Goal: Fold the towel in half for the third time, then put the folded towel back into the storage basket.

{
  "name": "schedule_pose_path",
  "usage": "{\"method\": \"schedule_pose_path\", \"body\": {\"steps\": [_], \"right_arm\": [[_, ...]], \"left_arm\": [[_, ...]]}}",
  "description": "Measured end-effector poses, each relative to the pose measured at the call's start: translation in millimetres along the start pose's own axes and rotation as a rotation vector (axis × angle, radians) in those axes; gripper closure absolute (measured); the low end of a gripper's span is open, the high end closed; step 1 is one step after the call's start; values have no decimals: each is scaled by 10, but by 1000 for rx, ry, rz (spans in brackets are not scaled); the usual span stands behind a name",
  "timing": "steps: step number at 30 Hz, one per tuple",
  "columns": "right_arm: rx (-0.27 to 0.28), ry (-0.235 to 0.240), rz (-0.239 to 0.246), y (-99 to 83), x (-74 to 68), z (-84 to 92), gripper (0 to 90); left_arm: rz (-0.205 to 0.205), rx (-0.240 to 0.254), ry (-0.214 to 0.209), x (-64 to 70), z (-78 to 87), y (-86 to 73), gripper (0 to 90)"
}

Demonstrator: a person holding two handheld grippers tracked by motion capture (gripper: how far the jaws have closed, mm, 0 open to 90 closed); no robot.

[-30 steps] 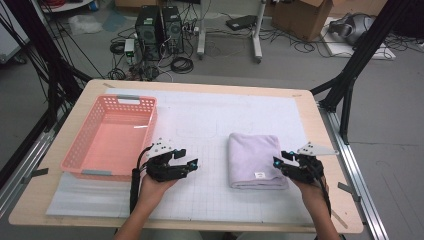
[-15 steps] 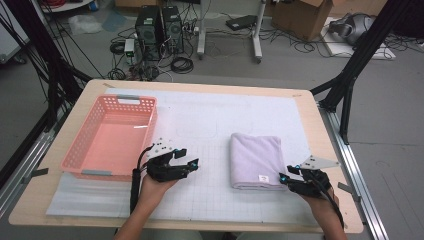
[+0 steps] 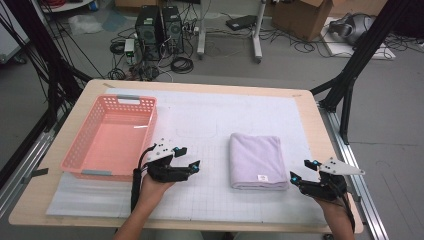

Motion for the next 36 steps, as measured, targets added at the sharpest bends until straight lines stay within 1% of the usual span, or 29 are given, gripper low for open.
{"method": "schedule_pose_path", "body": {"steps": [1, 2, 3, 5, 8, 9, 10, 12, 13, 17, 19, 22, 26, 27, 30, 31, 32, 36], "right_arm": [[7, -9, -14, 8, 10, 12, 238], [12, -10, -32, 12, 20, 15, 194], [10, -9, -55, 7, 26, 14, 173], [7, -10, -67, -6, 40, 14, 165], [22, -6, -84, 5, 43, 20, 162], [22, -6, -84, 5, 43, 20, 162], [21, -4, -73, 3, 40, 29, 161], [15, 2, -71, -5, 23, 26, 161], [19, 3, -67, -3, 20, 26, 161], [16, 6, -64, -5, 7, 35, 161], [13, 10, -65, -13, 4, 32, 161], [8, 12, -59, -33, 14, 20, 161], [-3, 24, -58, -64, 4, 15, 161], [-10, 23, -53, -77, 5, 10, 161], [-14, 30, -52, -94, 3, -6, 162], [-14, 32, -55, -96, -8, -6, 161], [-18, 33, -45, -102, -13, -6, 162], [-19, 35, -36, -101, -21, -4, 162]], "left_arm": [[0, 0, 0, 0, 0, 0, 283], [4, 7, -5, 5, -3, 8, 282], [4, 7, -5, 5, -3, 8, 282], [10, 9, -5, 1, -10, 11, 282], [18, 11, 5, -10, -4, 17, 282], [18, 11, 5, -10, -4, 17, 282], [23, 12, 3, -9, 1, 21, 284], [30, 21, -3, -9, 10, 37, 283], [39, 26, -3, -7, 9, 41, 282], [36, 25, 15, -24, 2, 38, 243], [42, 22, 14, -38, -4, 32, 230], [47, 29, 35, -74, -14, 36, 197], [37, 17, 34, -72, -31, 17, 189], [40, 15, 27, -68, -40, 13, 190], [62, 20, 29, -79, -59, 14, 198], [60, 17, 31, -90, -61, 11, 198], [61, 18, 38, -98, -65, 10, 198], [27, 32, 52, -130, -117, 17, 201]]}}
Point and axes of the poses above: each handheld gripper's, and its own axes: z roughly backward along the jaws, y roughly out of its top, x roughly to its right, the point moved 10 cm from there along -z, roughly forward along the jaws, and after that the axes turned 2 degrees about z, right-handed, at the moved point
